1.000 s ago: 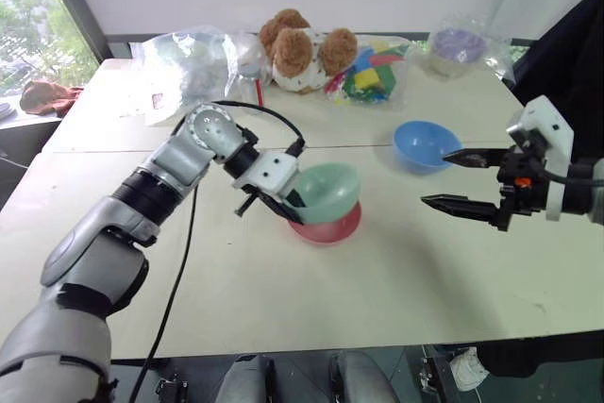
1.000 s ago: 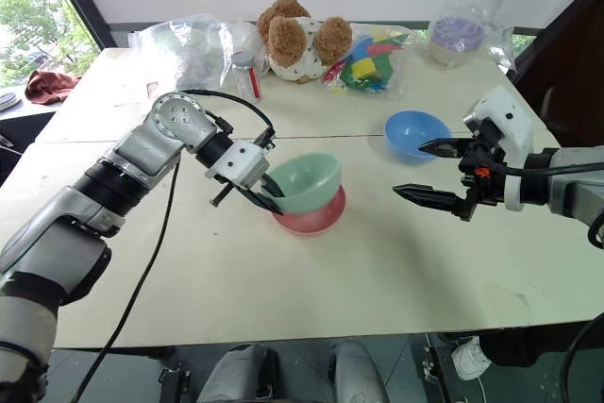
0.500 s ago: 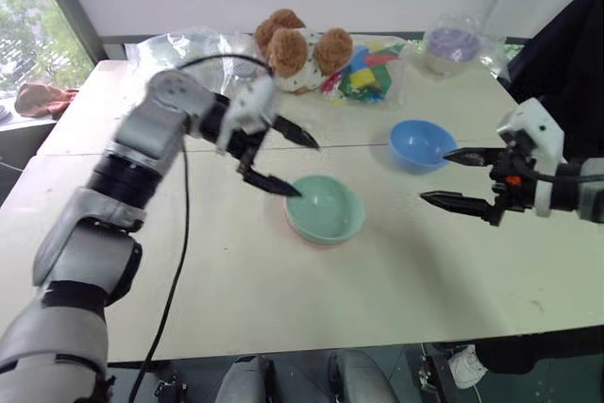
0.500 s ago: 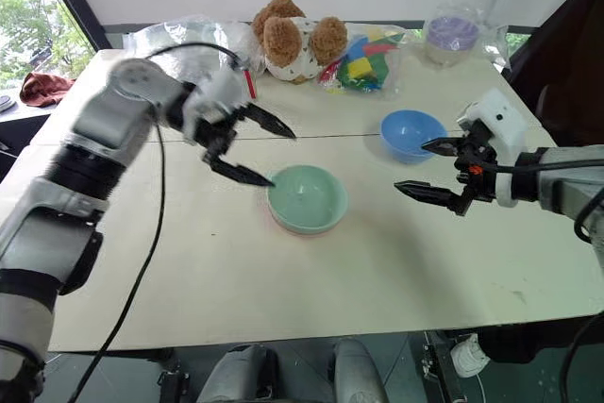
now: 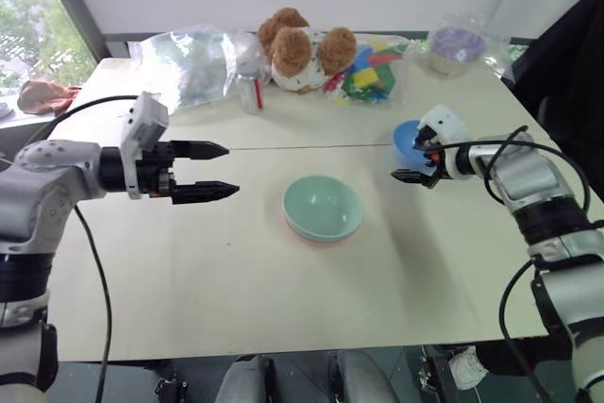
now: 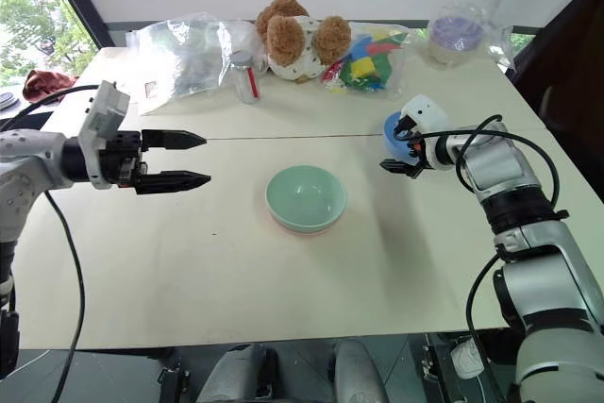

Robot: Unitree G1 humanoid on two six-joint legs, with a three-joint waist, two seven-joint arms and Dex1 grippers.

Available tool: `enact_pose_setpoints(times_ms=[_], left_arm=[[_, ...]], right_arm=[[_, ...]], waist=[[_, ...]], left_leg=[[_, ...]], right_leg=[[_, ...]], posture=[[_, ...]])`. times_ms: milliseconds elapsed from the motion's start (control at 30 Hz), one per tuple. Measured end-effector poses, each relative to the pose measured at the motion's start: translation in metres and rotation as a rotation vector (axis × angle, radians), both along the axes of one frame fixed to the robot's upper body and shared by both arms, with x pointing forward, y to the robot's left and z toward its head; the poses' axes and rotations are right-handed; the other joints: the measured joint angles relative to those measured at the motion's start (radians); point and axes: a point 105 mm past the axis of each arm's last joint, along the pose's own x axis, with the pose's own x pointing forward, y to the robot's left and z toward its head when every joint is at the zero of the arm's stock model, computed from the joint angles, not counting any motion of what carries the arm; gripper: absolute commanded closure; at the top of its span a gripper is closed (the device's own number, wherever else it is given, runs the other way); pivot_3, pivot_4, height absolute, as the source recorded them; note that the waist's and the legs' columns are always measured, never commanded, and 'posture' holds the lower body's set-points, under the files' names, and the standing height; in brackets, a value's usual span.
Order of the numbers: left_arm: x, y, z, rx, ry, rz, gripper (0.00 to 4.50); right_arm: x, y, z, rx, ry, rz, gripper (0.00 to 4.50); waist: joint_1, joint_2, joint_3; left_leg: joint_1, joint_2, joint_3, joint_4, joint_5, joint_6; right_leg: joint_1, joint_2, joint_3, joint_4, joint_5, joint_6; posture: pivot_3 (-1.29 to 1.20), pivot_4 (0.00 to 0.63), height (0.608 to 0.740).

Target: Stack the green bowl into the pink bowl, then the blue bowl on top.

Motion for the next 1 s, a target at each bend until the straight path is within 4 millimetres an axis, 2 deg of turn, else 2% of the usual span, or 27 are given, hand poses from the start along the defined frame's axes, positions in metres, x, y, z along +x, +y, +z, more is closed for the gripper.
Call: enact_pose_setpoints(times_ms=[33,133,200,267,433,500,533,600,667,733,833,1000], left_arm=[[-0.004,0.003,-0.004,0.004,0.004,0.022,0.00],[-0.011,0.005,-0.012,0.007,0.028,0.056,0.00],[-0.013,0.006,-0.010,-0.005,0.021,0.069,0.00],[-0.017,0.010,-0.009,-0.005,0.019,0.088,0.00],[-0.018,0.014,-0.013,-0.007,0.034,0.111,0.00],[-0.018,0.014,-0.012,-0.006,0.031,0.109,0.00],[-0.018,0.014,-0.012,-0.004,0.029,0.103,0.00],[-0.018,0.016,-0.011,-0.003,0.028,0.092,0.00],[-0.016,0.014,-0.008,-0.007,0.017,0.067,0.00],[-0.013,0.014,-0.007,0.004,0.000,0.051,0.00],[-0.011,0.014,-0.013,0.031,0.002,0.031,0.00],[-0.010,0.013,-0.018,0.057,0.002,-0.006,0.00]], right_arm=[[0.005,-0.001,-0.004,-0.014,0.015,-0.003,0.91],[0.009,-0.006,-0.013,-0.040,0.042,-0.006,2.42],[0.010,-0.007,-0.015,-0.051,0.048,0.003,3.61],[0.013,-0.003,-0.013,-0.058,0.044,0.022,4.44],[0.014,0.002,0.001,-0.084,0.013,0.086,4.44],[0.010,0.008,0.016,-0.101,-0.019,0.164,4.44],[0.005,0.013,0.027,-0.102,-0.037,0.223,4.44],[-0.017,0.035,0.059,-0.082,-0.092,0.397,4.44],[-0.053,0.068,0.079,-0.080,-0.118,0.613,4.44],[-0.083,0.088,0.073,-0.080,-0.076,0.764,4.44],[-0.112,0.103,0.052,-0.050,0.031,0.877,4.44],[-0.123,0.118,0.044,-0.052,0.049,0.936,4.44]], waist=[[-0.002,0.000,0.000],[0.003,0.000,0.000],[0.002,0.000,0.000],[-0.002,0.000,0.000],[-0.013,0.000,0.000],[-0.014,0.002,0.001],[-0.014,0.002,0.001],[-0.014,0.002,0.001],[-0.013,0.002,0.001],[-0.013,0.001,0.001],[-0.011,0.001,0.001],[-0.007,0.001,0.001]], left_leg=[[0.000,0.000,0.000,0.000,0.000,0.000],[0.000,0.000,-0.001,0.000,0.000,-0.001],[0.000,0.000,0.000,0.000,0.001,-0.001],[0.000,0.000,0.000,0.000,0.001,-0.001],[0.001,0.000,-0.001,-0.001,0.001,-0.002],[0.001,0.000,-0.001,-0.001,0.001,-0.002],[0.000,0.000,-0.001,-0.001,0.001,-0.002],[0.000,0.000,-0.002,-0.002,0.001,-0.002],[0.000,0.001,-0.004,-0.003,-0.002,0.003],[0.001,0.001,-0.004,-0.003,-0.002,0.003],[0.001,-0.001,-0.002,0.000,-0.002,0.004],[0.001,0.000,-0.003,0.000,-0.002,0.004]], right_leg=[[0.000,-0.001,0.000,0.000,0.000,0.000],[0.000,-0.001,-0.001,0.000,0.000,0.000],[0.000,-0.001,0.000,0.000,0.000,0.000],[0.000,-0.001,0.000,0.000,0.000,0.000],[0.000,-0.001,-0.001,0.002,0.000,0.000],[0.000,-0.002,-0.001,0.001,0.000,0.000],[-0.001,-0.002,-0.001,0.002,0.000,0.000],[-0.001,-0.001,-0.001,0.002,0.000,0.000],[-0.001,-0.001,-0.003,0.002,0.000,0.000],[0.000,-0.001,-0.003,0.002,0.000,0.000],[0.001,-0.003,-0.003,0.002,0.000,0.000],[0.001,-0.002,-0.003,0.002,0.001,-0.001]], posture=[[0.00,0.150,0.740],[0.00,0.150,0.740],[0.00,0.150,0.740],[0.00,0.150,0.740],[0.00,0.150,0.740],[0.00,0.150,0.740],[0.00,0.150,0.740],[0.00,0.150,0.740],[0.00,0.150,0.740],[0.00,0.150,0.740],[0.00,0.150,0.740],[0.00,0.150,0.740]])
